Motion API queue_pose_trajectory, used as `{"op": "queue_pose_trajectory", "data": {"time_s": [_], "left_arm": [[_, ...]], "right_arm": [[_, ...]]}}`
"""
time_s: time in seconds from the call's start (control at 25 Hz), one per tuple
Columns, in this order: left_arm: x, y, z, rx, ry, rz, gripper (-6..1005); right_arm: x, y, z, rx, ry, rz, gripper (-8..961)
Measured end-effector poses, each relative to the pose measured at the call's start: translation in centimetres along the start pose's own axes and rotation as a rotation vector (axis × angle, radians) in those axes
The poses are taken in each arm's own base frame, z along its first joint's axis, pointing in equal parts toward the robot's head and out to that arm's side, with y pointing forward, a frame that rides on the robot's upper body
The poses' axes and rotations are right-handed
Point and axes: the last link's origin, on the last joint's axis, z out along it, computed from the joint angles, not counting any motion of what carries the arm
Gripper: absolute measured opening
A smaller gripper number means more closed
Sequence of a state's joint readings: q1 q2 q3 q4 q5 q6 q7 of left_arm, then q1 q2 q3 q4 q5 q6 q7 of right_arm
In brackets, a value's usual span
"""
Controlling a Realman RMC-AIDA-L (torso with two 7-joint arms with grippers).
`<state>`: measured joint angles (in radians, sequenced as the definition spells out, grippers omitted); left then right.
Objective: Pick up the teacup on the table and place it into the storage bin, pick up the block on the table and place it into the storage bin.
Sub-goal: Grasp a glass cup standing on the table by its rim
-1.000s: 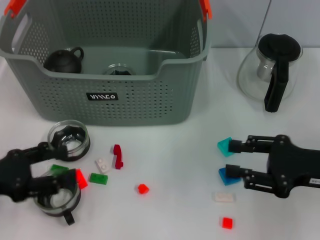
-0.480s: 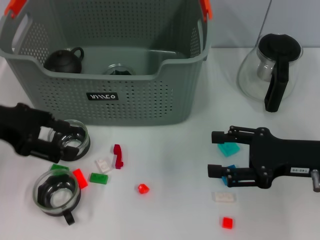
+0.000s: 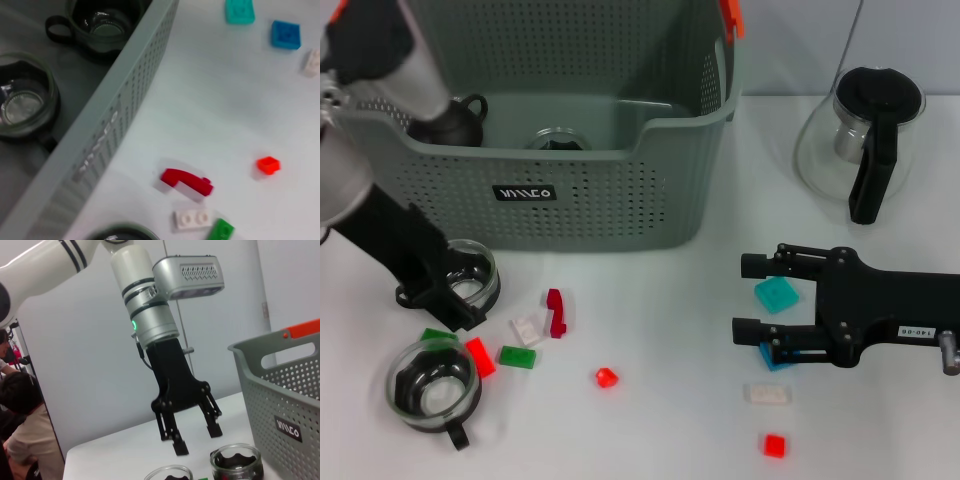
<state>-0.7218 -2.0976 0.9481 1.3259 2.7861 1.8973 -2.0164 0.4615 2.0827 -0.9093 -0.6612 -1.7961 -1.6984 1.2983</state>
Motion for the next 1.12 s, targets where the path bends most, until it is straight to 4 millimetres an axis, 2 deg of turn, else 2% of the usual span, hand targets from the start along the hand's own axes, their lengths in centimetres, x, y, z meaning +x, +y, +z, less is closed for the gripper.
{"op": "queue_pose_trajectory", "data": {"time_s": [0.16,0.64,1.12], "left_arm": [[0.5,1.0,1.8,0.043,-0.015,0.102,805],[1.0,0.8,4.7,0.095,-0.058,0.134,805],[0.9,0.7,6.3,0.089,-0.092,0.115,781]], "right_arm": [[-0.1,-0.1,-0.1,0.005,-0.005,0.007,836],[-0.1,-0.2,-0.1,0.005,0.002,0.017,836],[0.1,-0.1,-0.3,0.009,0.003,0.022,836]]}}
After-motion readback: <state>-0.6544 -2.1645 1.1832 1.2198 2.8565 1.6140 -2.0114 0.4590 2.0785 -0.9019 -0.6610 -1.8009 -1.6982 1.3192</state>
